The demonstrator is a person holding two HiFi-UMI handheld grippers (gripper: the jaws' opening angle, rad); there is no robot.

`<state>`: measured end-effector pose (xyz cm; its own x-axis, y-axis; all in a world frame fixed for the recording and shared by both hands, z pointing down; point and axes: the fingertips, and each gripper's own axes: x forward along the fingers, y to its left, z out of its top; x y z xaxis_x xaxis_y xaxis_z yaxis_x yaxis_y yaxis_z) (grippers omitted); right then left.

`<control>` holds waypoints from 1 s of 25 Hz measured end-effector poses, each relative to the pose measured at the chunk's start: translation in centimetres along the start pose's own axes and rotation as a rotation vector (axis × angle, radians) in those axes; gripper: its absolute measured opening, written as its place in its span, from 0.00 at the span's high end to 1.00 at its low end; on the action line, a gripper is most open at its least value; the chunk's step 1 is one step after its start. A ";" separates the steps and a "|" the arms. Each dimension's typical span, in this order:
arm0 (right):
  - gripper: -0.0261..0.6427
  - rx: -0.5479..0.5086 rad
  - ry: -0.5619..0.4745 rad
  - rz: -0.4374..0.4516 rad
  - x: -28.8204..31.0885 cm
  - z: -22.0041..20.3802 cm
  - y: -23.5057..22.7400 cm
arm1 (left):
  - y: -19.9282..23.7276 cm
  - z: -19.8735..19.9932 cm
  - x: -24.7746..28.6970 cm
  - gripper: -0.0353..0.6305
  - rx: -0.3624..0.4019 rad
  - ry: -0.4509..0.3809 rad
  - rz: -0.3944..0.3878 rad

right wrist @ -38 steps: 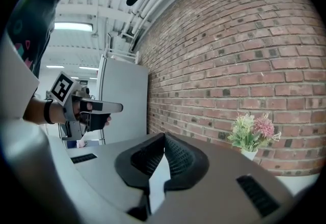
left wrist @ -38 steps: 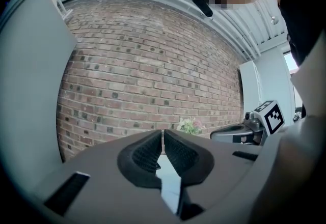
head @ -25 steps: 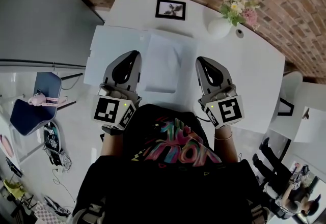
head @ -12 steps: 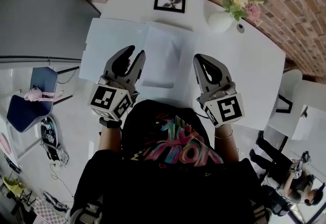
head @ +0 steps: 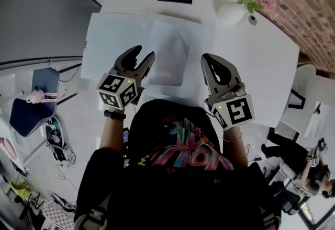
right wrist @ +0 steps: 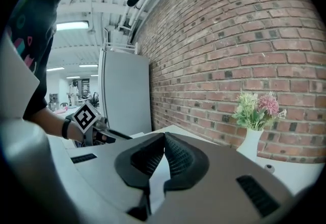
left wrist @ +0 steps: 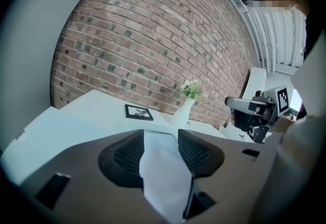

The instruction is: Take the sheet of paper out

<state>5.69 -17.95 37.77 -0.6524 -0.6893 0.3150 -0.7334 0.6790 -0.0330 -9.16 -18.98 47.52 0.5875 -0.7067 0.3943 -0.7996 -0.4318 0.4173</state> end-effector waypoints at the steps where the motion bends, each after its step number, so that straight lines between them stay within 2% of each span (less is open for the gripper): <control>1: 0.93 0.007 0.003 -0.001 0.1 -0.2 0.0 | 0.4 -0.7 0.4 0.65 -0.011 0.022 -0.004; 7: 0.93 0.027 0.031 -0.004 0.8 -1.6 0.2 | 2.6 -3.9 2.7 0.65 -0.119 0.103 -0.037; 11: 0.93 0.064 0.035 -0.015 1.2 -2.2 0.2 | 4.1 -5.4 3.8 0.65 -0.184 0.135 -0.028; 17: 0.93 0.084 0.046 -0.022 1.7 -2.8 0.2 | 5.8 -8.1 5.6 0.63 -0.205 0.247 -0.021; 21: 0.93 0.101 0.007 -0.039 2.1 -2.0 0.1 | 6.3 -9.3 6.4 0.62 -0.210 0.320 -0.037; 25: 0.93 0.088 0.063 -0.045 1.4 -3.4 -0.5 | 6.3 -9.7 7.0 0.62 -0.219 0.368 -0.053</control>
<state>5.78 -18.42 41.51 -0.6073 -0.6995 0.3768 -0.7773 0.6211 -0.0997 -8.88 -21.24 60.90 0.6642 -0.4229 0.6165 -0.7449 -0.3053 0.5932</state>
